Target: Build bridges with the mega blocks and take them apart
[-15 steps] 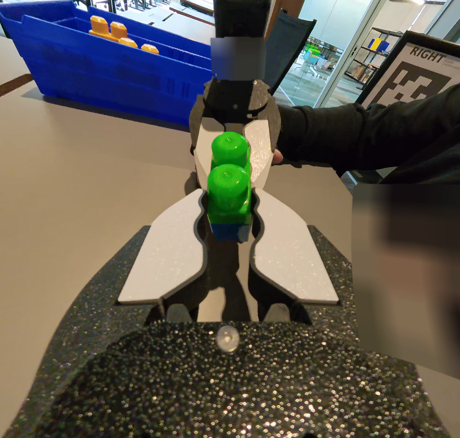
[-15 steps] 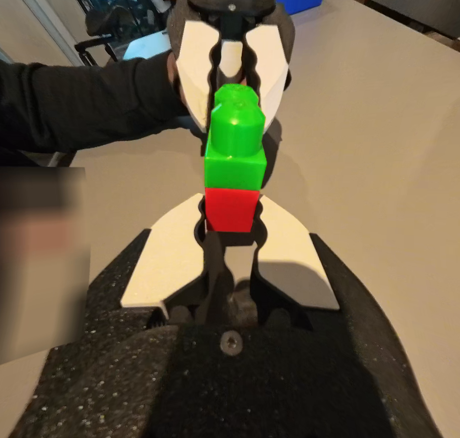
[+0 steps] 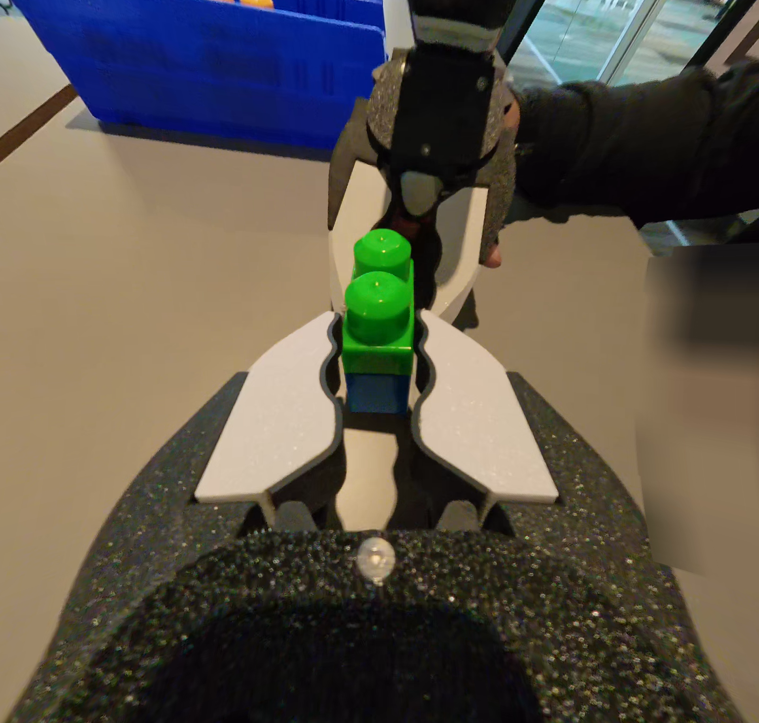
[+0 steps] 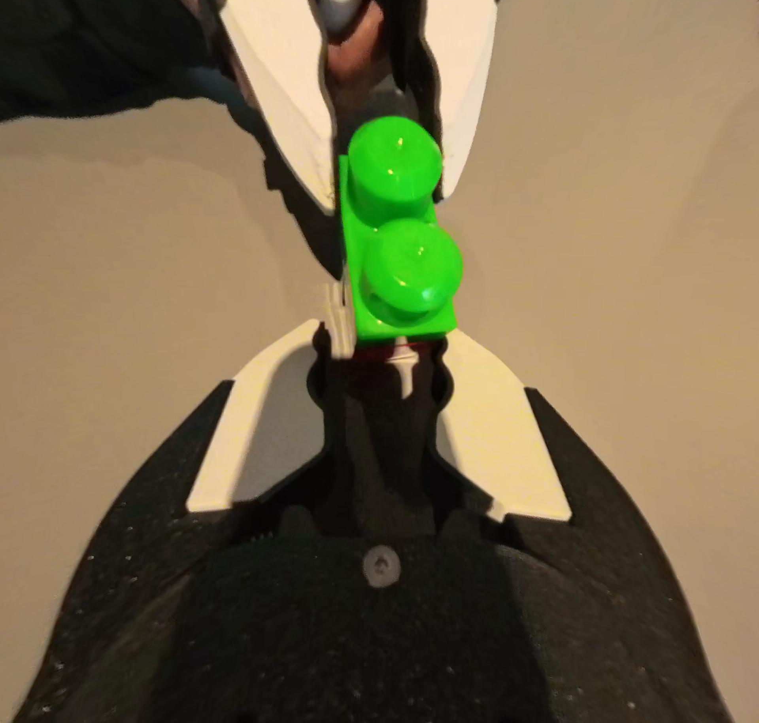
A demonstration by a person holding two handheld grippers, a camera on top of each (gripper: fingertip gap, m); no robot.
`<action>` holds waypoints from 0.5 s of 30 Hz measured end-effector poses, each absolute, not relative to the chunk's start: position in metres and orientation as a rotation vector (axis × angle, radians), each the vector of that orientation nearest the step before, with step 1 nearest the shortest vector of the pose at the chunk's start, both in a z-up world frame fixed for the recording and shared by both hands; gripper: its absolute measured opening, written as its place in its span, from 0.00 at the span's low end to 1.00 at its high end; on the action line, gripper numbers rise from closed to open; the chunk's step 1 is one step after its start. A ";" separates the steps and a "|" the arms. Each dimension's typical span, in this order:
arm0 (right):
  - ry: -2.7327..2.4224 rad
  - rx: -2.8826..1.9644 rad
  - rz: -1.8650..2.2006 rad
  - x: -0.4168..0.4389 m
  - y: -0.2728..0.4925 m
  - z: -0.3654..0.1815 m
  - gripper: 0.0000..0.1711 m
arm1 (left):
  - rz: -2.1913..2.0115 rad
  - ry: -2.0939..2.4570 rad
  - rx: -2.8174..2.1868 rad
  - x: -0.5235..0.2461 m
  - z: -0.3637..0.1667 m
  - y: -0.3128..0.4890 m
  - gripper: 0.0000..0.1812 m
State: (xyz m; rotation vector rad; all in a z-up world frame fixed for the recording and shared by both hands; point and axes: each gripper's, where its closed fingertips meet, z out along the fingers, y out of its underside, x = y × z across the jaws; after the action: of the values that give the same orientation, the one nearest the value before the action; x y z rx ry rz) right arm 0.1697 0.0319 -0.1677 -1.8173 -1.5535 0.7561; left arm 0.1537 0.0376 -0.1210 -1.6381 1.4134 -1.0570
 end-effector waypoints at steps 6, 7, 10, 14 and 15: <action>-1.562 -1.790 0.775 0.173 0.030 -0.165 0.37 | -0.982 1.481 -1.640 0.157 -0.131 0.035 0.18; -1.548 -1.764 0.794 0.173 0.030 -0.160 0.38 | -0.977 1.493 -1.633 0.157 -0.132 0.034 0.18; -1.493 -1.694 0.844 0.170 0.032 -0.146 0.36 | -0.983 1.492 -1.632 0.157 -0.132 0.034 0.18; -1.446 -1.649 0.829 0.168 0.037 -0.137 0.22 | -1.000 1.498 -1.647 0.155 -0.134 0.034 0.19; -1.450 -1.646 0.826 0.168 0.037 -0.137 0.22 | -0.981 1.512 -1.671 0.152 -0.137 0.035 0.20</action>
State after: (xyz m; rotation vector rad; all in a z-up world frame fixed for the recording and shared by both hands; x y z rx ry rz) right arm 0.1683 0.0367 -0.1374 -1.6458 -1.4498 0.8264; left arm 0.1519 0.0346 -0.1371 -1.6710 1.5120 -0.9807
